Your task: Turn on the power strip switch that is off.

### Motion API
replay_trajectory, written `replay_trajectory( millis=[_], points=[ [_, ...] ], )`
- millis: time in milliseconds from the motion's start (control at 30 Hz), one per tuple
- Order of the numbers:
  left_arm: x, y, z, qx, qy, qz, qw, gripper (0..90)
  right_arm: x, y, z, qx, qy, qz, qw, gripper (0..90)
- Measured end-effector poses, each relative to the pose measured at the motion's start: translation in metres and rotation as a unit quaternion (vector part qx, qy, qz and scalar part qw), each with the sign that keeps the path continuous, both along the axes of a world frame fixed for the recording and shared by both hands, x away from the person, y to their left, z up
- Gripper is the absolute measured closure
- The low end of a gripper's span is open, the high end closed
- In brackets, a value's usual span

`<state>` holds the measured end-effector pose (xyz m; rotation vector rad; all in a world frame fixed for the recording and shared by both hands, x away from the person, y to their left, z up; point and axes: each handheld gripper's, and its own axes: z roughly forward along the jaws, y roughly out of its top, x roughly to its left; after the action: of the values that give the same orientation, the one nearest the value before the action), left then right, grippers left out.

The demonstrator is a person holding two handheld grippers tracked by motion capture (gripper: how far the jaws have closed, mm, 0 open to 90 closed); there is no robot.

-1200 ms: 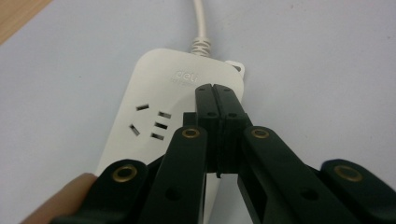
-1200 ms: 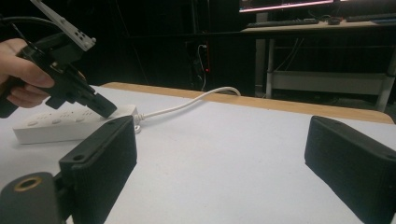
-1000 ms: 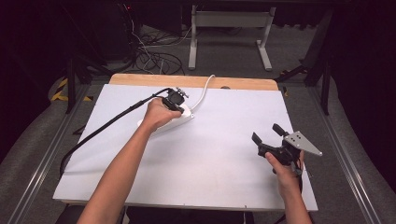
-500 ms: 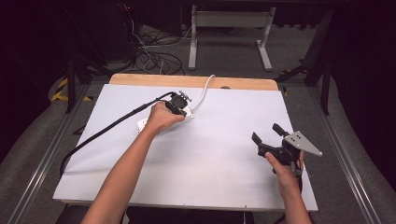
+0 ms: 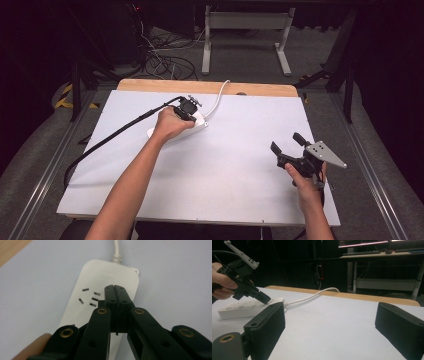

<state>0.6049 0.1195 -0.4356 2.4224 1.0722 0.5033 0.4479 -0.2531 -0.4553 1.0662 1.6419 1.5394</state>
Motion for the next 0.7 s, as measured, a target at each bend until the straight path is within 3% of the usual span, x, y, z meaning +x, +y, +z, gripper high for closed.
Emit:
replay_trajectory(
  millis=[133, 167, 233, 267, 333, 433, 500, 533, 600, 700],
  points=[
    [-0.001, 0.000, 0.000, 0.017, -0.003, -0.001, 0.9999, 90.0, 0.002, 0.000, -0.001, -0.002, 0.002, 0.001, 1.0000, 10.0],
    [-0.001, 0.001, -0.001, -0.004, 0.004, -0.004, 1.0000, 90.0, 0.002, 0.000, -0.001, -0.001, 0.001, 0.000, 1.0000, 10.0],
    [-0.002, 0.000, -0.002, -0.012, 0.000, -0.005, 0.9999, 90.0, 0.002, -0.001, 0.000, 0.000, 0.001, 0.000, 1.0000, 10.0],
    [-0.002, -0.001, -0.005, -0.030, -0.001, -0.003, 0.9995, 90.0, 0.001, -0.001, 0.000, -0.001, 0.000, -0.001, 1.0000, 10.0],
    [-0.003, -0.003, -0.006, -0.033, -0.006, -0.005, 0.9994, 90.0, 0.001, -0.001, 0.000, -0.001, 0.000, 0.000, 1.0000, 10.0],
    [-0.005, 0.000, -0.005, -0.023, -0.007, -0.006, 0.9997, 90.0, -0.001, 0.000, 0.001, 0.002, -0.001, 0.001, 1.0000, 10.0],
    [-0.003, 0.006, -0.004, 0.005, -0.011, 0.008, 0.9999, 90.0, 0.000, 0.000, 0.000, 0.001, -0.001, 0.000, 1.0000, 10.0],
    [-0.002, 0.013, -0.004, -0.013, -0.006, 0.015, 0.9998, 90.0, 0.000, 0.000, 0.000, 0.001, 0.000, -0.001, 1.0000, 10.0],
    [-0.002, 0.021, -0.006, -0.065, 0.012, 0.005, 0.9978, 90.0, 0.000, -0.001, 0.000, 0.001, 0.000, -0.001, 1.0000, 10.0],
    [-0.004, 0.022, -0.008, -0.068, 0.004, 0.003, 0.9977, 90.0, 0.001, 0.000, 0.000, -0.001, 0.000, 0.000, 1.0000, 10.0]
  ],
)
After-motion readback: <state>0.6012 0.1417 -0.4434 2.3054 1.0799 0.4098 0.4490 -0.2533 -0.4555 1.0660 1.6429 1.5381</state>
